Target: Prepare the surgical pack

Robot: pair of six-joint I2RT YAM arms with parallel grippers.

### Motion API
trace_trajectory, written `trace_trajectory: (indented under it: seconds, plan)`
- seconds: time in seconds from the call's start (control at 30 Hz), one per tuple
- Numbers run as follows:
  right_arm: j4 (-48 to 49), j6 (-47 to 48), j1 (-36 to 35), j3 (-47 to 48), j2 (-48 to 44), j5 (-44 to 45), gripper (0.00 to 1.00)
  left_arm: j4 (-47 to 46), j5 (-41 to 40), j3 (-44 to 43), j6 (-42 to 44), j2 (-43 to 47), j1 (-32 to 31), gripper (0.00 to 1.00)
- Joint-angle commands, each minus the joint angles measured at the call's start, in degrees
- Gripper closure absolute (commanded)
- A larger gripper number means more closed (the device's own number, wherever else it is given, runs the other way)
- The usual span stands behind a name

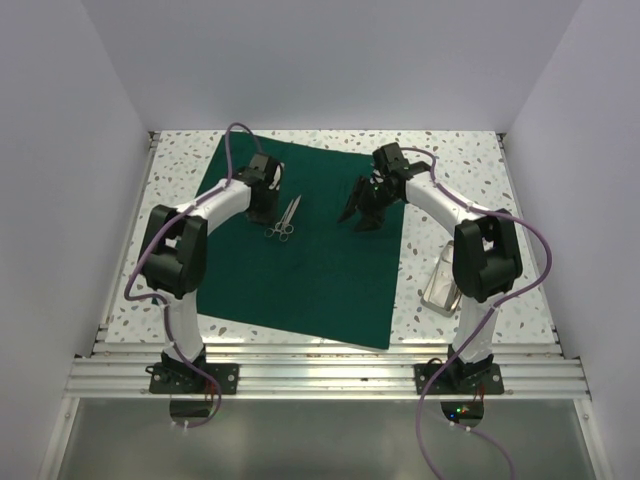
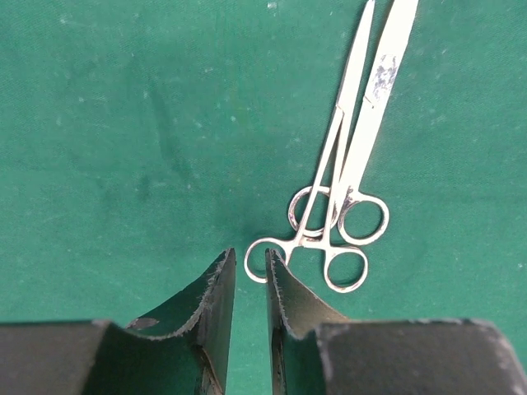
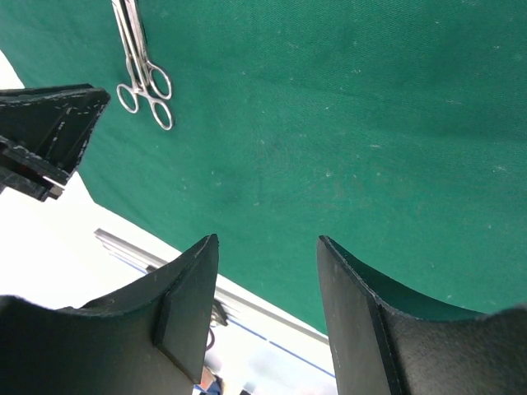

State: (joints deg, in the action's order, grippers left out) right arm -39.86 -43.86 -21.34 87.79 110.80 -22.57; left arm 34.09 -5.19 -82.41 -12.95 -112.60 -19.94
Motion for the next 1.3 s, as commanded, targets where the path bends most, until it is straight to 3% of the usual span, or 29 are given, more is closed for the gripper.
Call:
trace_trajectory:
  seconds: [0.0,0.63,0.73,0.87,0.97,1.27]
  plan:
    - [-0.3,0.7,0.3,-0.1,-2.7,-1.5,0.45,-0.7,-0.7,1.3,-0.2,0.2,0.3,0.76]
    - [0.0,1.0,0.3,-0.7,-2.3,-1.9,0.45,-4.4,-1.1,6.6,-0.1,-2.9,-0.3,0.78]
    - [0.1,1.0,0.3,-0.8,-2.0,-2.0,0.45,-4.4,-1.9,6.4,-0.1,-4.5,-0.3,0.82]
    - [0.0,1.0,0.3,-0.9,-2.2,-2.0,0.45,-4.1,-1.9,5.5,-0.5,-3.3,-0.2,0.98]
    - [-0.6,1.4,0.3,-0.3,-2.2,-1.3,0.45,-2.3,-1.9,3.1,-0.8,-1.8,-0.2,1.0]
    - [2.9,0.9,0.1,5.5,1.1,-4.2,0.4,3.3,8.9,-4.1,-3.6,5.6,-0.2,1.0]
